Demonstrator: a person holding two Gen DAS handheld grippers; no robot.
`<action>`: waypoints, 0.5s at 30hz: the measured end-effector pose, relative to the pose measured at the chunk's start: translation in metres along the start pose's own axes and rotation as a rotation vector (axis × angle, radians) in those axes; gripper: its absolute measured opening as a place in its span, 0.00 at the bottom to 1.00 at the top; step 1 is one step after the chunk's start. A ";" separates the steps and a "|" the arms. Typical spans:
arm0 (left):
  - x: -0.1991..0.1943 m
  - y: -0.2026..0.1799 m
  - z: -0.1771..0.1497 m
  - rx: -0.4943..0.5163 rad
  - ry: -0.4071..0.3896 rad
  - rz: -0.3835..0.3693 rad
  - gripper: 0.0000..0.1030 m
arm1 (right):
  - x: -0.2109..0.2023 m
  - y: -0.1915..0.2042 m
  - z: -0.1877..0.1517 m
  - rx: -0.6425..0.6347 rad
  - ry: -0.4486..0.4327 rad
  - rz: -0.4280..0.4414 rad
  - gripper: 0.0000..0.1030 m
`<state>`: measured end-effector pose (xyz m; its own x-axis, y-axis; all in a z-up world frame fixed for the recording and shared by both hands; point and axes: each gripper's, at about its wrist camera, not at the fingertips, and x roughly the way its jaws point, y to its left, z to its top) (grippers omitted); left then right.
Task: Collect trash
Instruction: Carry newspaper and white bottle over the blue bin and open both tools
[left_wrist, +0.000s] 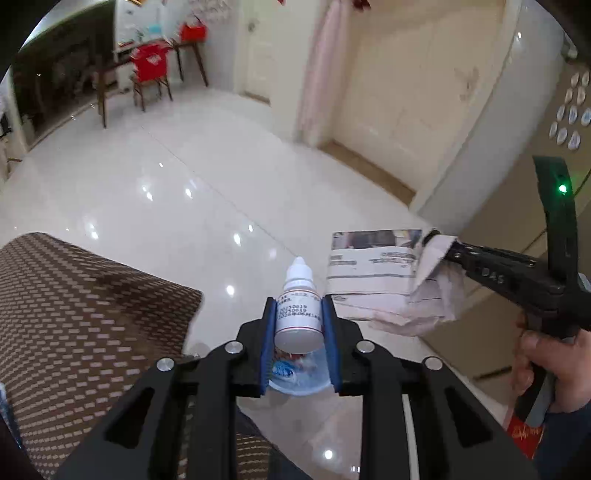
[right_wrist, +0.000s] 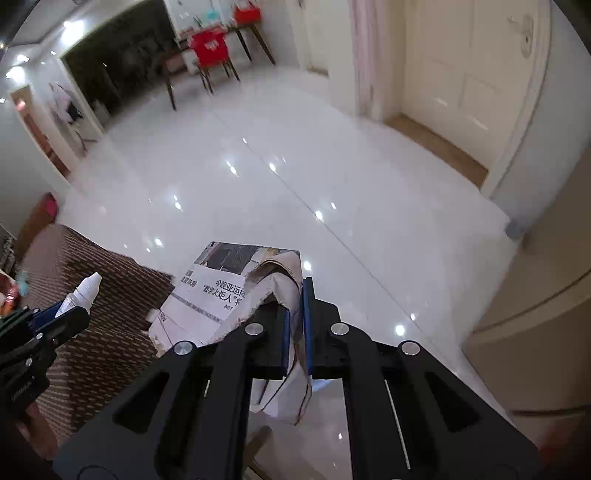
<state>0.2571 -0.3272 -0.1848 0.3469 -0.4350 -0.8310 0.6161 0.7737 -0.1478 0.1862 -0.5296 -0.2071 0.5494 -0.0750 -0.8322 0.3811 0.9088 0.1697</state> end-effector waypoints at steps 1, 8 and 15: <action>0.010 -0.001 -0.001 0.004 0.021 -0.003 0.23 | 0.011 -0.003 -0.002 0.001 0.025 -0.004 0.06; 0.078 0.000 0.002 0.012 0.179 -0.016 0.23 | 0.072 -0.009 -0.015 -0.013 0.156 -0.039 0.09; 0.130 0.003 0.002 0.030 0.317 -0.006 0.78 | 0.131 -0.012 -0.028 0.031 0.266 0.001 0.69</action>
<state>0.3057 -0.3829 -0.2924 0.1084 -0.2704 -0.9566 0.6398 0.7555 -0.1410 0.2331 -0.5391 -0.3329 0.3362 0.0399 -0.9410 0.4060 0.8954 0.1830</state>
